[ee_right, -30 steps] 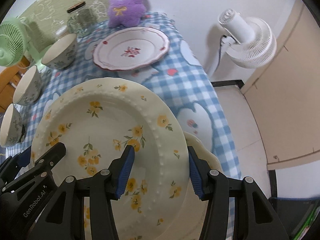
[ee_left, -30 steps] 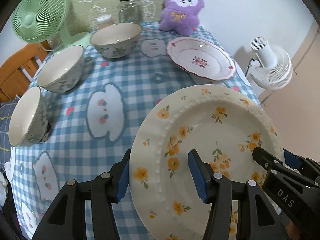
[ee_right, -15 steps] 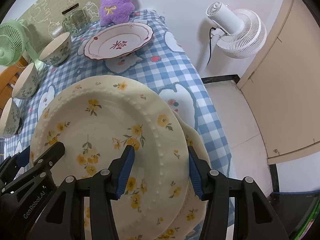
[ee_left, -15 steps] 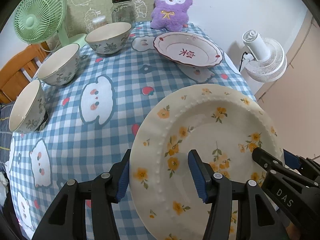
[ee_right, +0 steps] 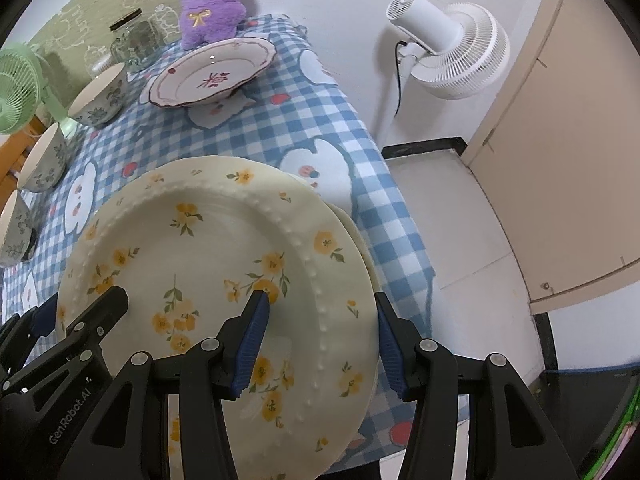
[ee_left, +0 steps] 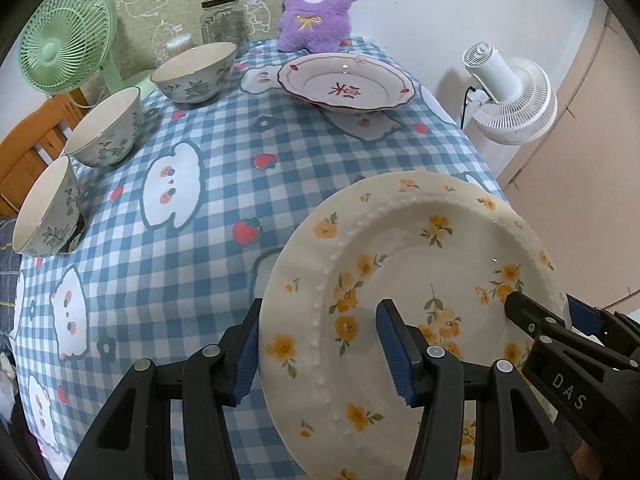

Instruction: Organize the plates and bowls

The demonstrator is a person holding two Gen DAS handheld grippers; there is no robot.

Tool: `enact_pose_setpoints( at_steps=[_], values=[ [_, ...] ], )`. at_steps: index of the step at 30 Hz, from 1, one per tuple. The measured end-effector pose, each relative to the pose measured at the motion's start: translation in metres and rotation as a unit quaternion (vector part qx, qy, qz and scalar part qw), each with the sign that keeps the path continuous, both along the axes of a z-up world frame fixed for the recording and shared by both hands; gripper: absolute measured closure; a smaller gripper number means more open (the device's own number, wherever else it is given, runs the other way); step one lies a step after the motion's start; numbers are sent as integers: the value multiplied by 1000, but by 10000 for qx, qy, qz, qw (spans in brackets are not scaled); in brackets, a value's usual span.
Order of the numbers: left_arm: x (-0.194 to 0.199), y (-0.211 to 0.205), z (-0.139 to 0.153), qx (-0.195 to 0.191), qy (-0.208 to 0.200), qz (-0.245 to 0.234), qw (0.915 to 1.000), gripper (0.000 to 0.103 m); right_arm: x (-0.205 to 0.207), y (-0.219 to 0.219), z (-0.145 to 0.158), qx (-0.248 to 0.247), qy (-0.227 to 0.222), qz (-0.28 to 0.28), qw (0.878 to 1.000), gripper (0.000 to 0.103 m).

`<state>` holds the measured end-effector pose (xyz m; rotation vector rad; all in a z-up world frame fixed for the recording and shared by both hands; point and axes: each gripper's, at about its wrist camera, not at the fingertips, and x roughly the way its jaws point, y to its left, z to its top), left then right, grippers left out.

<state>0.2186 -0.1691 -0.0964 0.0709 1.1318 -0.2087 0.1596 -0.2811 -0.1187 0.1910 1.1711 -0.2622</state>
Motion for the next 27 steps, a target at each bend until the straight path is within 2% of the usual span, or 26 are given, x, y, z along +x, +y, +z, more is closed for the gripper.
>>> enact_pose_setpoints(
  at_steps=[12,18,27],
  values=[
    [-2,-8,-6,222,-176,-19,9996,46,2,-1,-4,-137,-25,-38,9999,48],
    [4,-5,-19,140,105,44,9998,46,5,3,-5,-260,-25,-52,9996,48],
    [1,-10,-22,250,32,0,9997,45,10,4,-9,-424,-48,-59,9991,46]
  ],
)
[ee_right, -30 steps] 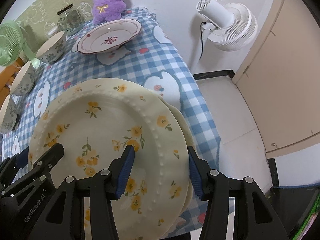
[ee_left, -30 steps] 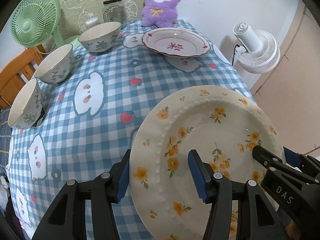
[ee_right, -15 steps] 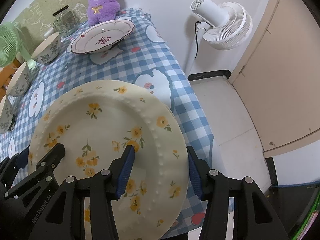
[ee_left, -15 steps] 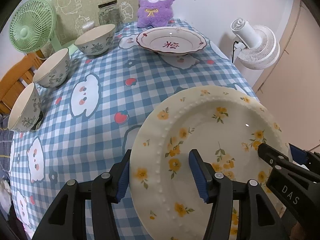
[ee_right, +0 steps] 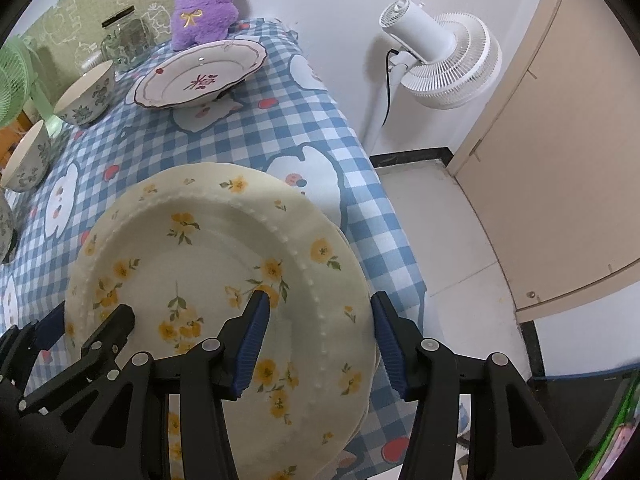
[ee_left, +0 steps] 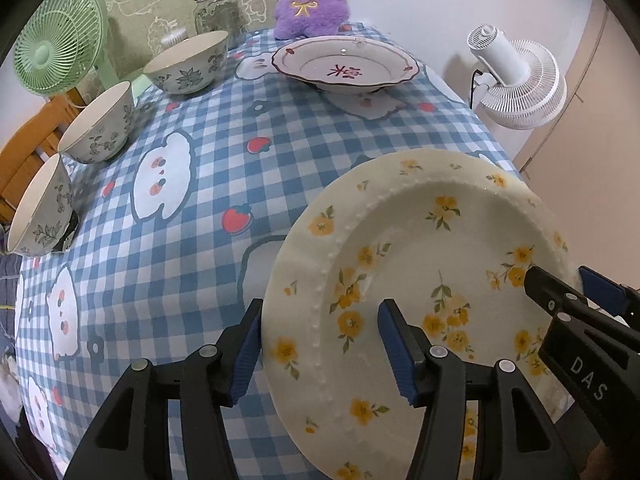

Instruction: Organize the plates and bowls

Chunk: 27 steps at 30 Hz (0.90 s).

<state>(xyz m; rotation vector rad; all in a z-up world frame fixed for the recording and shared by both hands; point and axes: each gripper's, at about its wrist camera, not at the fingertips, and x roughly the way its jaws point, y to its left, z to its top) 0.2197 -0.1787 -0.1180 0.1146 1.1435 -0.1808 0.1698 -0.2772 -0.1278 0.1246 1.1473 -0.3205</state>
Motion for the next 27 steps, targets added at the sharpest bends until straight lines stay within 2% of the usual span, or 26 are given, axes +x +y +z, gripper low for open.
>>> enact_pose_setpoints(
  at_steps=[5,10,14,15,20,27],
  values=[
    [1,0,-1,-13,39,-49,10000,42,0,-3,1,89,-19,-23,10000,46],
    [3,0,0,-63,150,-102,9998,38,0,-5,2,291,-19,-66,9996,39],
    [2,-2,15,-22,-78,-211,9997,15,1,-4,10,379,-139,-113,9991,29],
    [2,-2,19,-26,-123,-246,9996,13,1,-3,14,366,-172,-116,9991,27],
    [8,2,32,-79,-105,-271,9995,13,8,3,31,361,-244,-123,9990,26],
    [18,14,63,-305,-281,-330,9986,13,18,16,60,488,-464,-42,9977,26]
  ],
)
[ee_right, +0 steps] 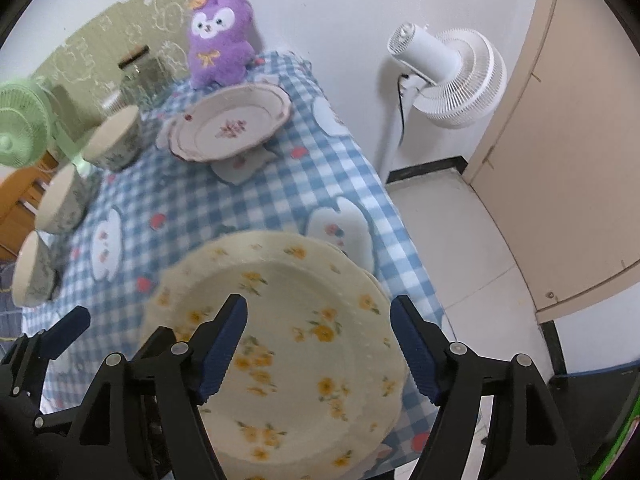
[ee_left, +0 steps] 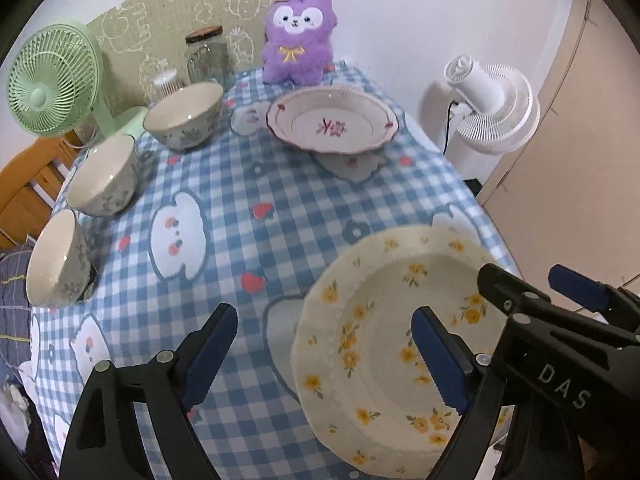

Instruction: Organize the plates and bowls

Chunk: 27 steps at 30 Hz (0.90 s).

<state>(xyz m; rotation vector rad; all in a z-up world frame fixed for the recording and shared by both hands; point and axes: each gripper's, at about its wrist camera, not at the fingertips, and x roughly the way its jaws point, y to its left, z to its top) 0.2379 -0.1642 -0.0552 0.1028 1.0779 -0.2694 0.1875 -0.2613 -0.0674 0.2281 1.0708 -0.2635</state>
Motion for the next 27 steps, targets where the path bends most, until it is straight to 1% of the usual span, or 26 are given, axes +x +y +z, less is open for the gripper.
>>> enact_pose_setpoints(
  at_steps=[4,8,12,18,24,27],
  values=[
    [7,8,14,-98,-14,4,10000,12,8,12,20,-67,-179,76,9998,25],
    [13,13,30,-131,-122,-13,9998,11,15,24,37,-119,-326,188,9992,25],
    [19,16,43,-154,-293,-21,9995,11,22,33,52,-132,-499,254,9983,20],
    [28,25,63,-264,-458,128,9985,11,34,42,78,-184,-753,419,9961,18],
    [38,31,82,-227,-699,305,9968,11,47,54,100,-257,-989,629,9928,15],
    [44,35,88,-225,-792,368,9959,11,55,55,105,-238,-1064,627,9921,13]
  ],
)
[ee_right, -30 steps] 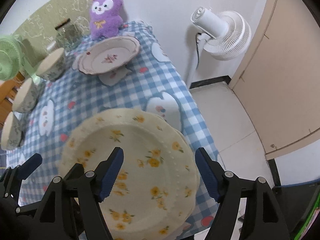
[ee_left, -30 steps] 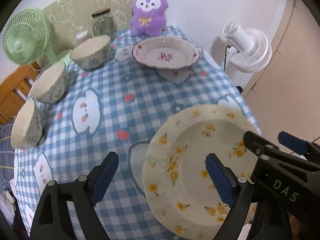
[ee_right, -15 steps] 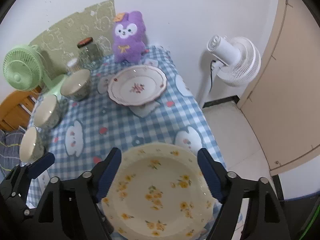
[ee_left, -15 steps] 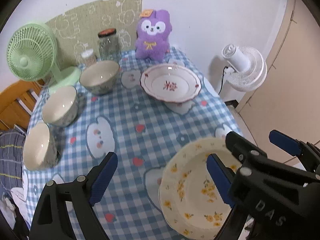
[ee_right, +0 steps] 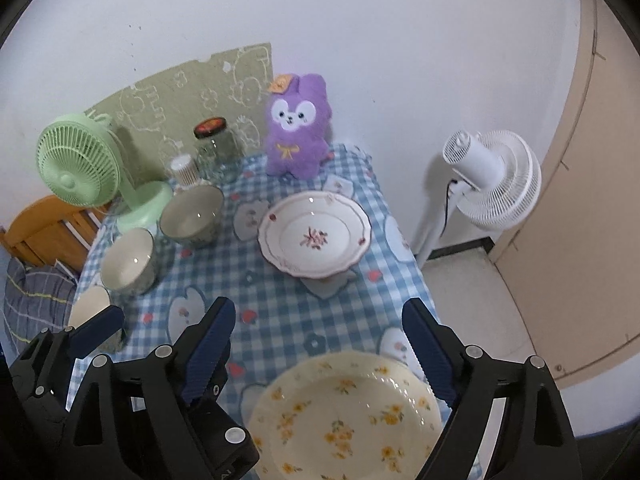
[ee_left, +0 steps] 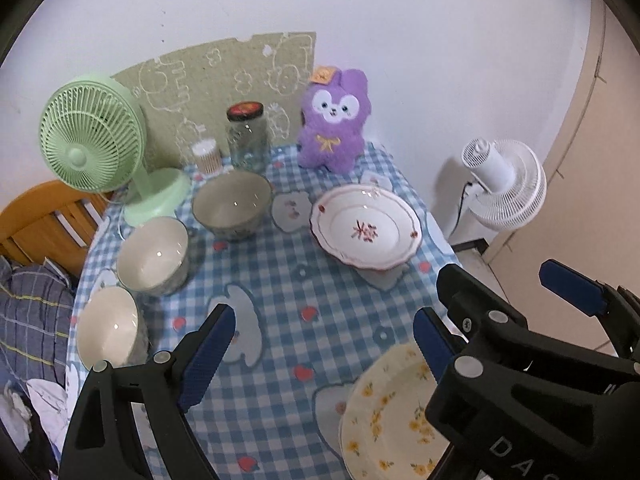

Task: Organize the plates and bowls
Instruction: 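Lower the stacked plates onto the tablecloth and open both grippers, then move both grippers to the red-patterned white plate beside the plush toy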

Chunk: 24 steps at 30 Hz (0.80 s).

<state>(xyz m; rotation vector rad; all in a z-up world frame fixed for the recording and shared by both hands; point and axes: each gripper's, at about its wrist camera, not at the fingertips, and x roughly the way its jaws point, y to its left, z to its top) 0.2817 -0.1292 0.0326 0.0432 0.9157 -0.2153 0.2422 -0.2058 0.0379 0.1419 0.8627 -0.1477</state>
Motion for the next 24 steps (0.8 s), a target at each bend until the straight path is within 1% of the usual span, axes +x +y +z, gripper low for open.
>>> enact_pose_setpoints(
  at_steps=[8,14,18,24],
  values=[
    [22,-1,1,27,-98,35,9999,11,25,-4,2,-32,-15,-21,10000,12],
    [43,-6,-1,-12,-109,-38,9999,11,45,-10,1,-119,-80,-61,9999,12],
    [60,-15,-1,97,-195,-194,9996,11,60,-19,-3,-24,-58,-99,9999,12],
    [85,-24,-3,46,-183,-269,9995,11,81,-31,-5,46,-62,-198,9998,12]
  ],
)
